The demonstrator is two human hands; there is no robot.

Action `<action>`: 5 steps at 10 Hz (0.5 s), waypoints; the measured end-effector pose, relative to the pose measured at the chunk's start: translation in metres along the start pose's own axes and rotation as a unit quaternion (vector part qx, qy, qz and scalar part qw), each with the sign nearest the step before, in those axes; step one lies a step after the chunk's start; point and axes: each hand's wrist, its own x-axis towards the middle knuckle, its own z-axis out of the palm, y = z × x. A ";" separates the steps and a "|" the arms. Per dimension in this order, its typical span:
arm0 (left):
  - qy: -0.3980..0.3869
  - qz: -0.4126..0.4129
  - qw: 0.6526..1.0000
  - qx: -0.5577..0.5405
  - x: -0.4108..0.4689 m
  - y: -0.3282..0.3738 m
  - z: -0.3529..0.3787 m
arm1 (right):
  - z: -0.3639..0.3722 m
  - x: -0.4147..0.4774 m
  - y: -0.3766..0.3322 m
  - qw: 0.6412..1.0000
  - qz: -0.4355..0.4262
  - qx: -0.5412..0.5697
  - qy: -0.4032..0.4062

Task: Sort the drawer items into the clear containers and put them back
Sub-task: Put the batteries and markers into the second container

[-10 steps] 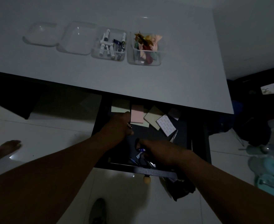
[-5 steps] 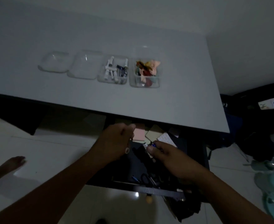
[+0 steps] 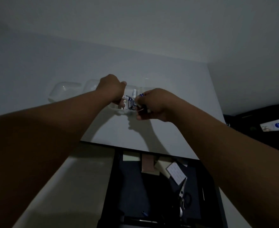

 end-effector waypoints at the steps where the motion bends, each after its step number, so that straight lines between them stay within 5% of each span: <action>1: -0.036 -0.047 0.998 -0.029 0.013 -0.012 -0.001 | 0.008 0.022 -0.018 0.998 0.008 -0.052 0.018; 4: -0.034 -0.044 0.998 -0.038 0.019 -0.004 -0.018 | 0.036 0.071 -0.032 0.989 0.056 -0.108 0.082; 5: -0.047 -0.047 0.996 -0.063 0.015 -0.005 -0.026 | 0.037 0.079 -0.031 0.985 -0.005 -0.134 0.110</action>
